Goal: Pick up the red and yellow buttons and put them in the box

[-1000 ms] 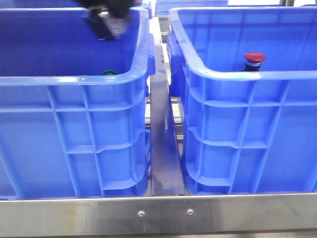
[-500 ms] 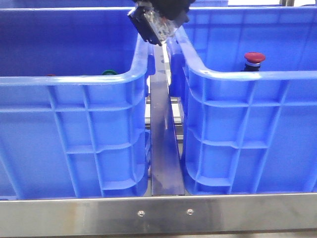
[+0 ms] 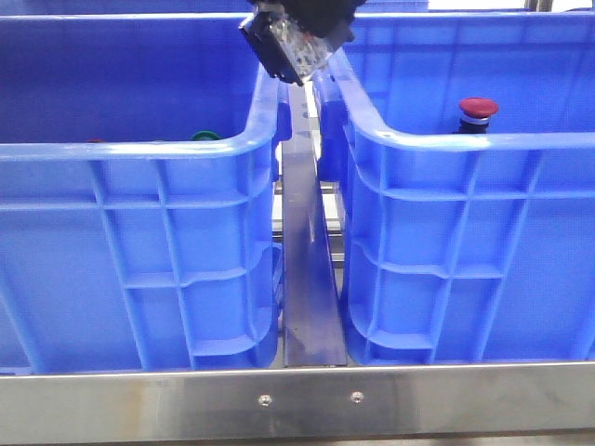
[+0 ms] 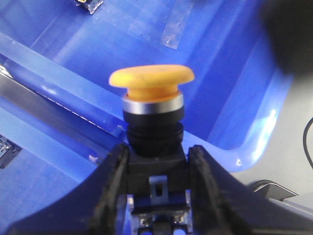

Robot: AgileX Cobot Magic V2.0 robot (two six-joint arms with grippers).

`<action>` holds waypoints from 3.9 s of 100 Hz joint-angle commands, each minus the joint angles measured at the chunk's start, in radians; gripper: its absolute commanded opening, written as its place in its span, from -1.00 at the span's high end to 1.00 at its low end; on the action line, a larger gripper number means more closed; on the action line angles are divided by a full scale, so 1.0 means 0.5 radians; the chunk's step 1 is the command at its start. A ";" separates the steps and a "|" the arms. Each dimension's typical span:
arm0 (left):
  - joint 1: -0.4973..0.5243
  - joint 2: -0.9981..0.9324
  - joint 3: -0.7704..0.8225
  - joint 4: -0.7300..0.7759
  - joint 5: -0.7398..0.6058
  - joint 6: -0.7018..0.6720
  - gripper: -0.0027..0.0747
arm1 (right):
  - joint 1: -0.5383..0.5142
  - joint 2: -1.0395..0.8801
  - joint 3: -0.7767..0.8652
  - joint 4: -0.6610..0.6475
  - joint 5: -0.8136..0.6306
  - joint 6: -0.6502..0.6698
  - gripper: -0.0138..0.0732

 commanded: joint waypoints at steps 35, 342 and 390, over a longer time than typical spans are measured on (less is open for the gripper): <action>-0.018 -0.076 -0.058 -0.026 -0.142 -0.003 0.98 | -0.011 0.386 -0.245 0.169 0.293 0.016 -0.38; -0.018 -0.076 -0.058 -0.015 -0.069 -0.007 -0.61 | -0.589 1.118 -0.414 -0.970 -1.615 -0.128 -0.52; 0.146 -0.140 -0.058 0.109 -0.106 -0.234 0.10 | -0.589 0.308 0.063 -0.966 -1.528 -0.128 -0.04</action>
